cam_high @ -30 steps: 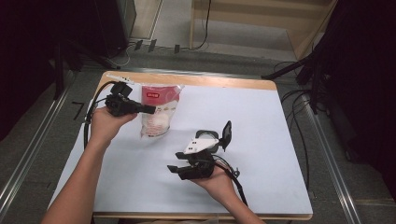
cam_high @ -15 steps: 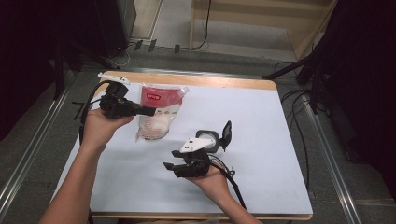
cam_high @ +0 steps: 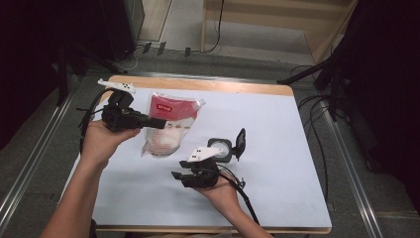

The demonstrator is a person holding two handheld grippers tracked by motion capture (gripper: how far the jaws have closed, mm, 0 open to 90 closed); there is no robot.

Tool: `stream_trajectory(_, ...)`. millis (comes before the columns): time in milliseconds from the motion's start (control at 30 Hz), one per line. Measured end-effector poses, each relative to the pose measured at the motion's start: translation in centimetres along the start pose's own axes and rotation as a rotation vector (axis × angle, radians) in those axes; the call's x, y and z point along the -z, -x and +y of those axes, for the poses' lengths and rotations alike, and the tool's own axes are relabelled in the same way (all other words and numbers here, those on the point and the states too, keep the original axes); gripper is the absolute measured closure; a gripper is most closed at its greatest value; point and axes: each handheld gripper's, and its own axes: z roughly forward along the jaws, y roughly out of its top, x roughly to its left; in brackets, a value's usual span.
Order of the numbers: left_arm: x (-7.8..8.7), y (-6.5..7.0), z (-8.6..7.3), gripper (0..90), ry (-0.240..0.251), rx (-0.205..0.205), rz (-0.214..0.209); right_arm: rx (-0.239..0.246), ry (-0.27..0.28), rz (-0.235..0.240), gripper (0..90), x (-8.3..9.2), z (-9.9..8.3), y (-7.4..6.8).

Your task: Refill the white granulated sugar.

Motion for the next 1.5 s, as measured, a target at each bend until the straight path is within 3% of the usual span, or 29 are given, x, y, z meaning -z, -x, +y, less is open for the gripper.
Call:
stream_trajectory(267, -0.2, 0.9, 0.2, 90.0, -0.022, 0.002, -0.053, -0.023, -0.005, -0.024, 53.1, -1.2, -0.1, 0.2)
stream_trajectory(433, -0.4, 1.1, 0.2, 90.0, -0.026, 0.016, -0.072, -0.084, 0.021, -0.046, 55.3, -1.9, 0.1, 0.9)
stream_trajectory(667, 0.0, 1.1, 0.3, 90.0, -0.025, 0.048, -0.102, -0.129, 0.084, -0.096, 54.5, -2.3, 0.1, 1.1)
stream_trajectory(900, 0.5, 1.3, 0.3, 90.0, -0.022, 0.099, -0.170, -0.143, 0.175, -0.120, 54.4, -2.3, 0.3, 0.9)
stream_trajectory(1067, 0.1, 0.6, 0.0, 90.0, -0.029, 0.137, -0.171, -0.114, 0.198, -0.116, 56.8, -2.3, 0.3, 0.5)
stream_trajectory(1167, -0.4, 0.0, -0.2, 90.0, -0.022, 0.179, -0.187, -0.031, 0.193, -0.153, 60.9, -2.2, 0.4, -0.4)
stream_trajectory(1200, -0.4, 0.0, -0.2, 90.0, -0.021, 0.182, -0.180, 0.012, 0.190, -0.164, 61.0, -2.2, 0.3, -0.7)
stream_trajectory(1300, -0.6, -0.1, -0.2, 90.0, -0.014, 0.169, -0.150, 0.074, 0.175, -0.172, 60.5, -1.9, 0.3, -1.4)
stream_trajectory(1500, -1.5, 0.5, 0.0, 90.0, -0.019, 0.150, -0.125, 0.101, 0.134, -0.123, 54.8, -1.1, 0.5, -1.7)
